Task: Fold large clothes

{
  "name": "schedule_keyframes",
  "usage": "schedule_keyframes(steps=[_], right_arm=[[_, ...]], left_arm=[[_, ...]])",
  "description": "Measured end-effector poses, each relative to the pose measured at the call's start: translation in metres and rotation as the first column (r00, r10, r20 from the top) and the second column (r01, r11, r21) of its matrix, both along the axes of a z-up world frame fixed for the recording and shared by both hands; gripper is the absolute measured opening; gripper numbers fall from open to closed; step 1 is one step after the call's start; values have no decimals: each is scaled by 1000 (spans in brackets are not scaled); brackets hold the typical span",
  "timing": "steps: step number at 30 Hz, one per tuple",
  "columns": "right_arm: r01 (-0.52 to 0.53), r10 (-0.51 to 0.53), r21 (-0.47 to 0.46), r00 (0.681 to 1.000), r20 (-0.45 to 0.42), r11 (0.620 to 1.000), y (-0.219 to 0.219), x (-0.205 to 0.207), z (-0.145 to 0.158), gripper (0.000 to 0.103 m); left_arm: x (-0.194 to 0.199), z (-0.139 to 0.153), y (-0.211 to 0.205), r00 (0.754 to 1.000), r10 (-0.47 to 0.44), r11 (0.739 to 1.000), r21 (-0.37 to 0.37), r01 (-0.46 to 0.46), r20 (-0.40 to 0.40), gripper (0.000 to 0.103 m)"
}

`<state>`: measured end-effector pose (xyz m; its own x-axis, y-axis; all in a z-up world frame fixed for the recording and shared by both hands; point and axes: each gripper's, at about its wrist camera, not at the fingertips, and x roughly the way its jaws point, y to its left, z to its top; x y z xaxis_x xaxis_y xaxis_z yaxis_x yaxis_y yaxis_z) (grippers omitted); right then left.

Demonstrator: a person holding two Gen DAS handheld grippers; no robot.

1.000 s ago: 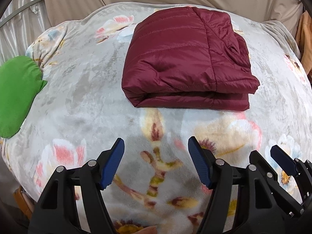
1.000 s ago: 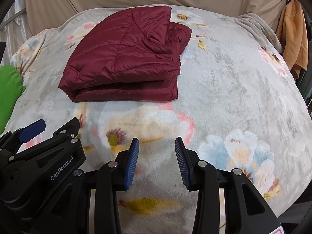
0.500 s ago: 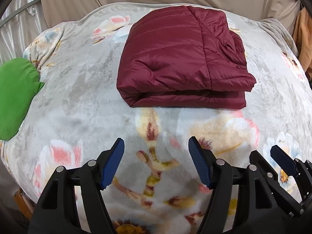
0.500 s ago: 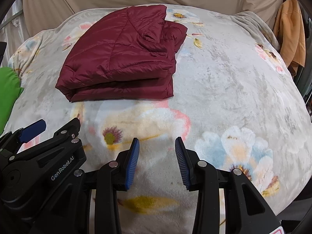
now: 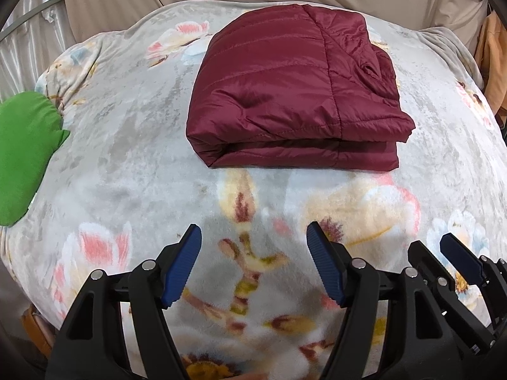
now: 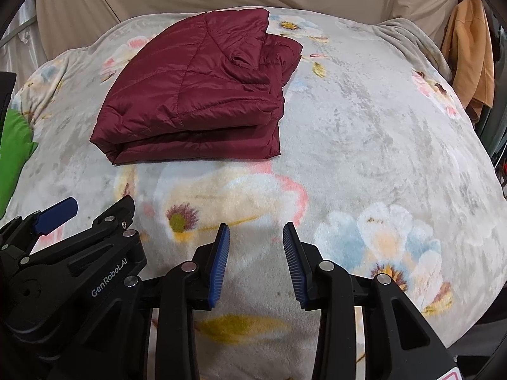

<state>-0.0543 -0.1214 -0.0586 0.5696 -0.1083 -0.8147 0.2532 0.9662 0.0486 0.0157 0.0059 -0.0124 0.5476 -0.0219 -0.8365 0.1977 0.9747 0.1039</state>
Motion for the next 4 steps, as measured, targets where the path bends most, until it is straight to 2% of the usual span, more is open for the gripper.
schedule_keyframes(steps=[4], right_arm=[[3,-3,0,1000,2,1000,1,-1,1,37]], left_arm=[[0,0,0,1000,1,1000,5,-1,2,67]])
